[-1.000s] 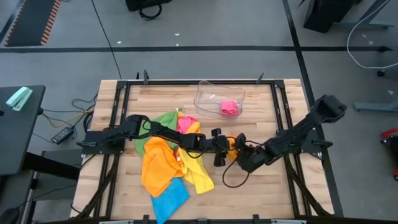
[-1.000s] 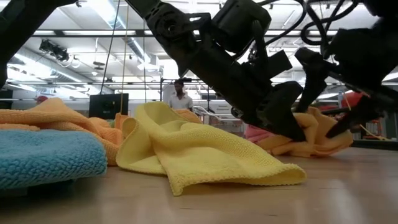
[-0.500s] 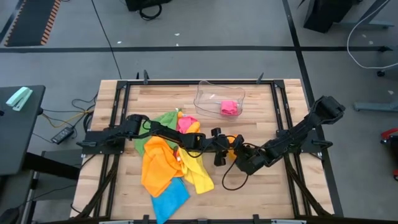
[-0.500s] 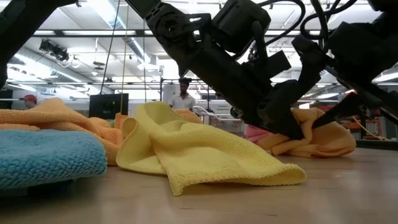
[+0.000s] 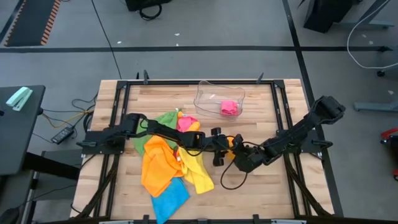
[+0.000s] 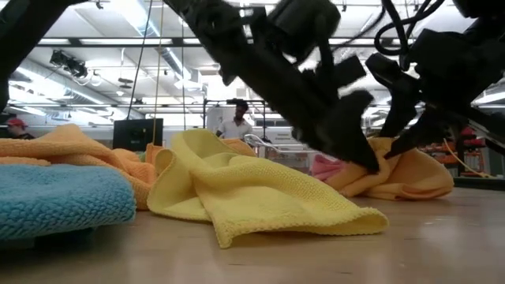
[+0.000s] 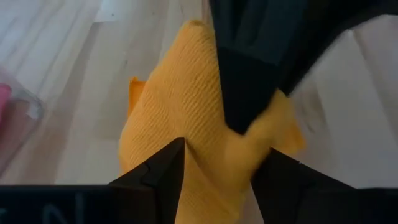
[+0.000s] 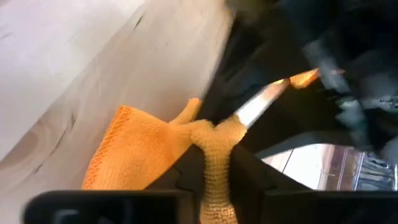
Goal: Fold microfiber towels
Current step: Fold the right orange microfiber cloth, then put the right orange microfiber cloth into the transparent bin
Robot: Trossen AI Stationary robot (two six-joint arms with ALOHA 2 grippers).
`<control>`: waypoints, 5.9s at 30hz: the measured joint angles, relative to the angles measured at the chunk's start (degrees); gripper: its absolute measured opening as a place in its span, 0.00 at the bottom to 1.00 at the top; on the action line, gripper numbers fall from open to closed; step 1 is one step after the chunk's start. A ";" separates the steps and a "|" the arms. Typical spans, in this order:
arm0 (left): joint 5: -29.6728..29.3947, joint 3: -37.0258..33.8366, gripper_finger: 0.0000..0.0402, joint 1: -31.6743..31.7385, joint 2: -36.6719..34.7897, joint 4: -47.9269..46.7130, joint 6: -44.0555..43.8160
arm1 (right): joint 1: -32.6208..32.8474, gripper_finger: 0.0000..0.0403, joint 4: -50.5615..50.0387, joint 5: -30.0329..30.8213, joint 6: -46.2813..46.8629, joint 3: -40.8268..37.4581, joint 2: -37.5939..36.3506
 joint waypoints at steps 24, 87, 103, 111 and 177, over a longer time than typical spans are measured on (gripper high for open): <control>-5.05 0.09 0.71 -2.38 -4.05 -1.03 -5.96 | -1.51 0.10 -2.64 -0.86 21.52 -0.02 -10.39; 14.12 0.22 0.06 -2.43 3.37 25.21 -39.35 | -1.95 0.45 -13.54 -22.34 53.14 0.17 -39.73; 4.11 -0.88 0.07 -3.79 8.04 36.17 -40.29 | -1.95 0.45 -14.56 -22.14 55.96 0.17 -39.46; 3.86 -1.84 0.05 -1.95 7.45 35.16 -34.10 | 0.66 0.45 -15.02 -22.11 59.35 0.11 -34.29; 0.76 6.88 0.05 14.61 -22.03 -27.53 17.61 | -3.61 0.78 -19.55 -4.40 48.10 0.07 -27.41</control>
